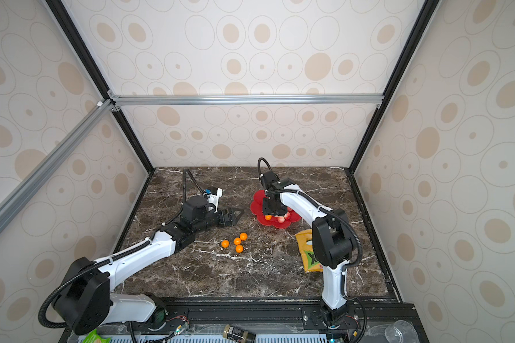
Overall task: Arrange fruit in a fruit bowl
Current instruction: Place the fruit in the fruit bowl, then pick up the fruit from the center of the table.
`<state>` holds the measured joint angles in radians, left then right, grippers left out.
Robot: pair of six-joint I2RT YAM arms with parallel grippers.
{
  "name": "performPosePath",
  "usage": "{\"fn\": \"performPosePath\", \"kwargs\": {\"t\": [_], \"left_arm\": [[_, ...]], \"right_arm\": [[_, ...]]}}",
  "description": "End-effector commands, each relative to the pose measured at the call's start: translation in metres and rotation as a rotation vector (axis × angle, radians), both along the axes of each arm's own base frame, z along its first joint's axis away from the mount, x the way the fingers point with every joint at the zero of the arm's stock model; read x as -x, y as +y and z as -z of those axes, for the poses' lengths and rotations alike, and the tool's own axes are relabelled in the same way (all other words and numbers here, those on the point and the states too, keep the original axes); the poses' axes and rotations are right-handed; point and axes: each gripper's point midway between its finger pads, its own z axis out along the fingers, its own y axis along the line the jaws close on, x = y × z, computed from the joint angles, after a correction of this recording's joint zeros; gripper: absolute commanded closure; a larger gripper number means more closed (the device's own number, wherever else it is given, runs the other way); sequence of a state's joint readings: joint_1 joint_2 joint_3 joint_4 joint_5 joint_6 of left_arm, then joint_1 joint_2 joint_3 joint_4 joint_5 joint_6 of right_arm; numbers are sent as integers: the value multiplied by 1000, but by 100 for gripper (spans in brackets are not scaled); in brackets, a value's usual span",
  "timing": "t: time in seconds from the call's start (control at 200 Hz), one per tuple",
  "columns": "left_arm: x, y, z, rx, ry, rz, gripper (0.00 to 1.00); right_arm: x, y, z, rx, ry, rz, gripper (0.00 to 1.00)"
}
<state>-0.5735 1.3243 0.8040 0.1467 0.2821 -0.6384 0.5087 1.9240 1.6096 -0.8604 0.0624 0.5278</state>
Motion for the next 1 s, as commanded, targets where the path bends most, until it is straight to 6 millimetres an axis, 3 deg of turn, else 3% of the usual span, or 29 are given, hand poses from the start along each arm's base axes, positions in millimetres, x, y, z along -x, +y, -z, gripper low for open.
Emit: {"fn": "performPosePath", "kwargs": {"t": [0.0,0.425,0.69,0.995], "left_arm": [[9,9,6,-39,12,-11,1],[42,36,21,-42,69,-58,1],[68,53,43,-46,125,-75,1],[98,67,54,-12,162,-71,1]], "right_arm": [[19,4,-7,27,-4,-17,51],[66,48,4,-5,23,-111,51],[79,69,7,-22,30,-139,51],[106,97,20,-37,70,-188,49]]}}
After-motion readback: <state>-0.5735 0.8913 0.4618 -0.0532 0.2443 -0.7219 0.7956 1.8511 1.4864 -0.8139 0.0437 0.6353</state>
